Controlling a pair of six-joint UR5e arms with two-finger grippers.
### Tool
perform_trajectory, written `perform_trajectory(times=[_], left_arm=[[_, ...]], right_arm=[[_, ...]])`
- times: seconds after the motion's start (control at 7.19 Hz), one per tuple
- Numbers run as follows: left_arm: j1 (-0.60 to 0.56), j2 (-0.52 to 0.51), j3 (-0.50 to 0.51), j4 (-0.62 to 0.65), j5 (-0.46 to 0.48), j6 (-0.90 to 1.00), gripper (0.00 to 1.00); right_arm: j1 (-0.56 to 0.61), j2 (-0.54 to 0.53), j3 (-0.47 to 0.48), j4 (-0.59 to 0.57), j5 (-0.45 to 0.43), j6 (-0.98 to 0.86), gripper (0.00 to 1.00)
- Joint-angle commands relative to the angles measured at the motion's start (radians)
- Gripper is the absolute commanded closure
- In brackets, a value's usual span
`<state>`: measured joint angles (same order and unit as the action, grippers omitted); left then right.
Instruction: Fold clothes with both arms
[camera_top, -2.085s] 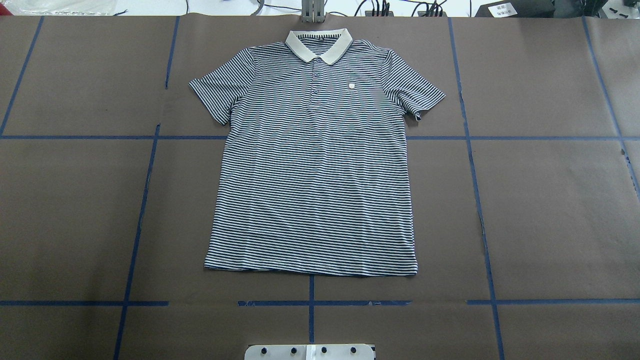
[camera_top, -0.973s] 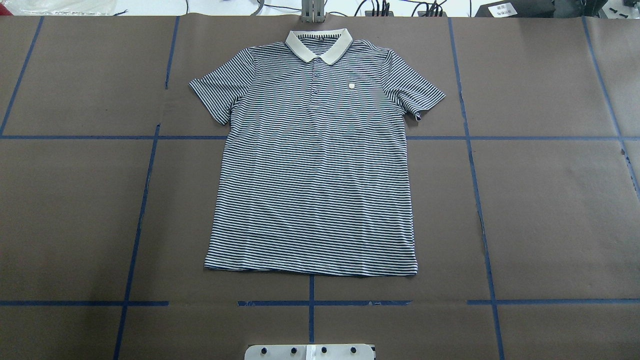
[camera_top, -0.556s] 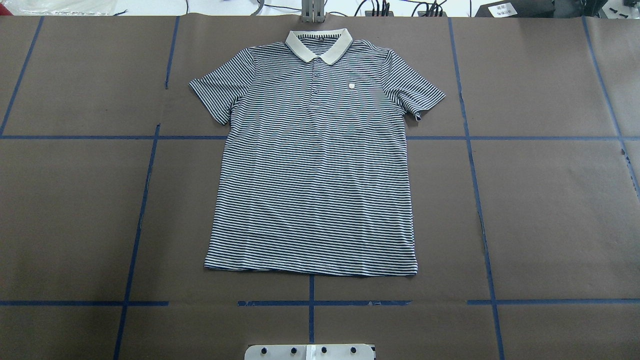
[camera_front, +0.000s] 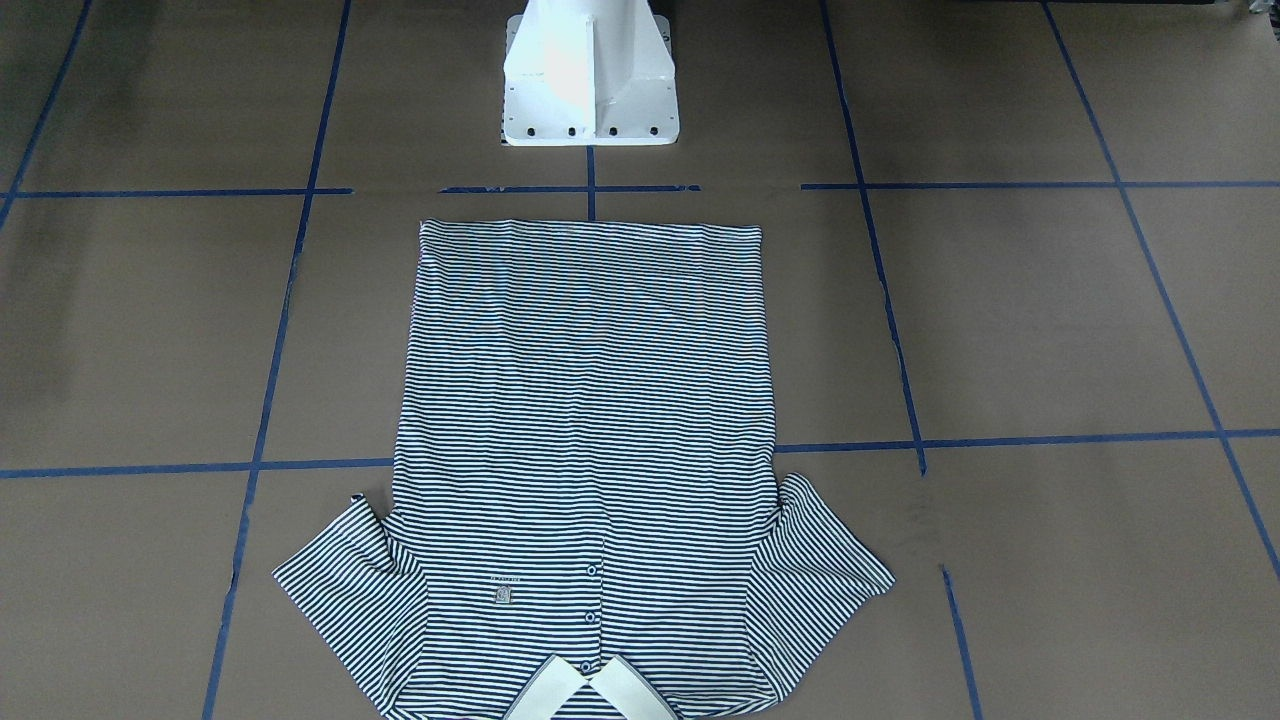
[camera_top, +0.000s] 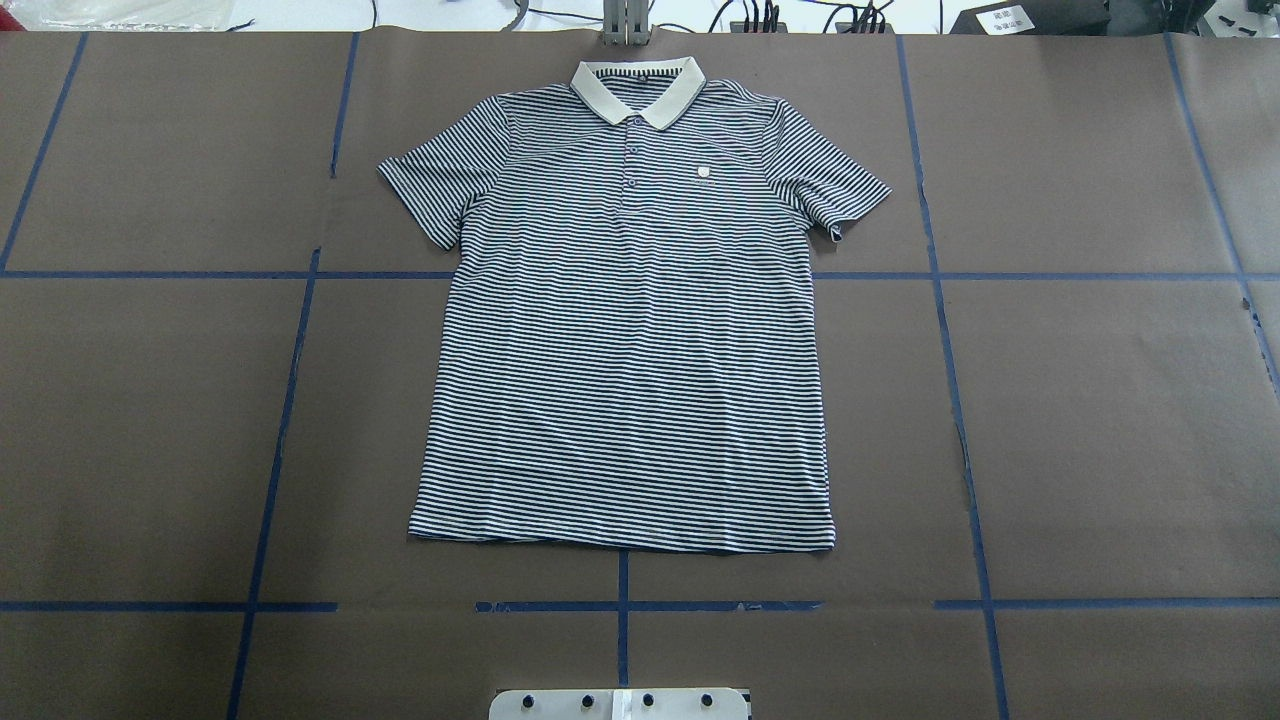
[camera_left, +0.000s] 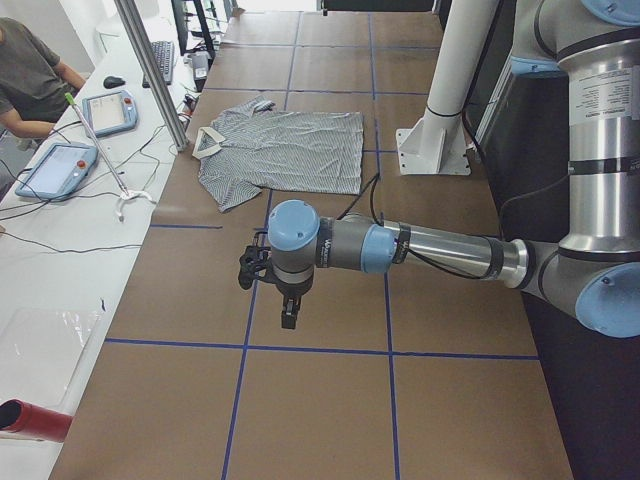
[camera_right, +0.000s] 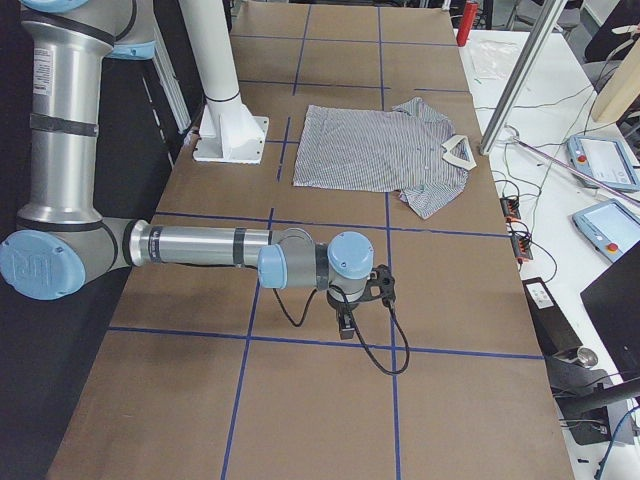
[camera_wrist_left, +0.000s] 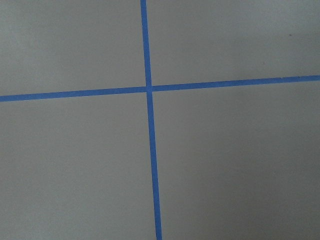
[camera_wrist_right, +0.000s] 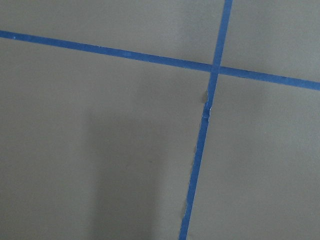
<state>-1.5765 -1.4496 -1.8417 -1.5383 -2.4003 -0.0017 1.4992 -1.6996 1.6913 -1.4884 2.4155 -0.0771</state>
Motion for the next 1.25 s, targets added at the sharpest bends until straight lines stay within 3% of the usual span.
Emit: perform_trajectory(times=[0.0, 0.28, 0.7, 0.83, 1.11], left_arm=[[0.0, 0.002, -0.004, 0.0, 0.0, 0.0, 0.0], [0.0, 0.002, -0.008, -0.002, -0.016, 0.0, 0.0], [0.001, 0.002, -0.01, 0.0, -0.049, -0.001, 0.0], [0.001, 0.002, -0.013, 0.0, -0.049, 0.0, 0.0], [0.004, 0.0, -0.03, -0.046, -0.072, 0.003, 0.0]], right_arm=[[-0.028, 0.001, -0.008, 0.005, -0.007, 0.003, 0.0], [-0.077, 0.018, -0.007, 0.04, -0.007, 0.157, 0.0], [-0.238, 0.079, -0.018, 0.264, -0.057, 0.573, 0.01], [-0.299, 0.171, -0.047, 0.295, -0.088, 0.712, 0.01], [-0.416, 0.393, -0.225, 0.4, -0.149, 0.888, 0.02]])
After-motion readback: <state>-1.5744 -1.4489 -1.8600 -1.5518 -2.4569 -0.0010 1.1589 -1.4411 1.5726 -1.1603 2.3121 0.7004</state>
